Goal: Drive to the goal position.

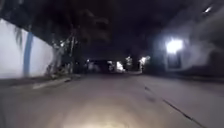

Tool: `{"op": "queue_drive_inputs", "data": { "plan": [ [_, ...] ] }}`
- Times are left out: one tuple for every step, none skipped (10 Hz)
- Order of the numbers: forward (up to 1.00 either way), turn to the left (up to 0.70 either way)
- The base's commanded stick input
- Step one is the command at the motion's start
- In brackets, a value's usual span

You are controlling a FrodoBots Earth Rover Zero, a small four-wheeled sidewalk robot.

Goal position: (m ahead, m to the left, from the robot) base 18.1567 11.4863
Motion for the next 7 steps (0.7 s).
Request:
{"op": "queue_drive_inputs", "data": {
  "plan": [
    [0.70, 0.00],
    [0.70, 0.00],
    [0.70, 0.00],
    [0.70, 0.00],
    [0.70, 0.00],
    [0.70, 0.00],
    [0.70, 0.00]
  ]
}}
